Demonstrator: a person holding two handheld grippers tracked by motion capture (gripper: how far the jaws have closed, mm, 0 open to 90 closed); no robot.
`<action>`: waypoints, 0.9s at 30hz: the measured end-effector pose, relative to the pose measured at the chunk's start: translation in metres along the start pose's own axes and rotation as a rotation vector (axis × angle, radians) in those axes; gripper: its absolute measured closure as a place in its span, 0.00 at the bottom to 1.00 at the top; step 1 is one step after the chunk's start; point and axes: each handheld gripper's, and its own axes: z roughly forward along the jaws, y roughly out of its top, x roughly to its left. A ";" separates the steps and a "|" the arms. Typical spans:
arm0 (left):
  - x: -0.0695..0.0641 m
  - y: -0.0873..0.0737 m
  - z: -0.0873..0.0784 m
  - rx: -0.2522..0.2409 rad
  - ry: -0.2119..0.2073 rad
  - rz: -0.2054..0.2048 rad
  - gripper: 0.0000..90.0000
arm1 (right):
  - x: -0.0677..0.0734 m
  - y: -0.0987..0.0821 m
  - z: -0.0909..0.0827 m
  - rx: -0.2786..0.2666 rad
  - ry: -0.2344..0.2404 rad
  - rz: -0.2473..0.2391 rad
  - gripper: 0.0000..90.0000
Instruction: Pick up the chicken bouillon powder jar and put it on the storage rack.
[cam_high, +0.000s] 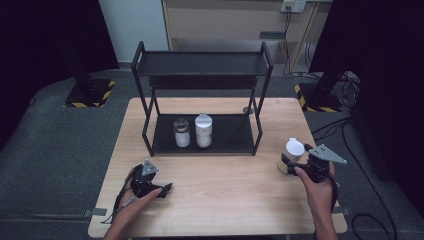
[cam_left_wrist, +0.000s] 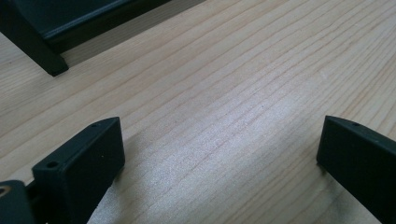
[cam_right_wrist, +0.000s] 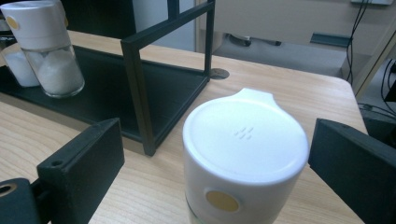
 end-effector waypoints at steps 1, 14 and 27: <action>0.000 0.000 0.000 -0.001 -0.001 0.000 0.00 | 0.000 -0.001 0.001 0.002 0.002 -0.001 0.05; 0.000 0.000 0.000 0.000 0.000 0.000 0.00 | -0.003 -0.008 0.011 0.043 0.010 0.018 0.05; 0.000 0.000 0.000 0.000 -0.001 0.000 0.00 | -0.007 -0.016 0.018 0.078 0.016 0.034 0.06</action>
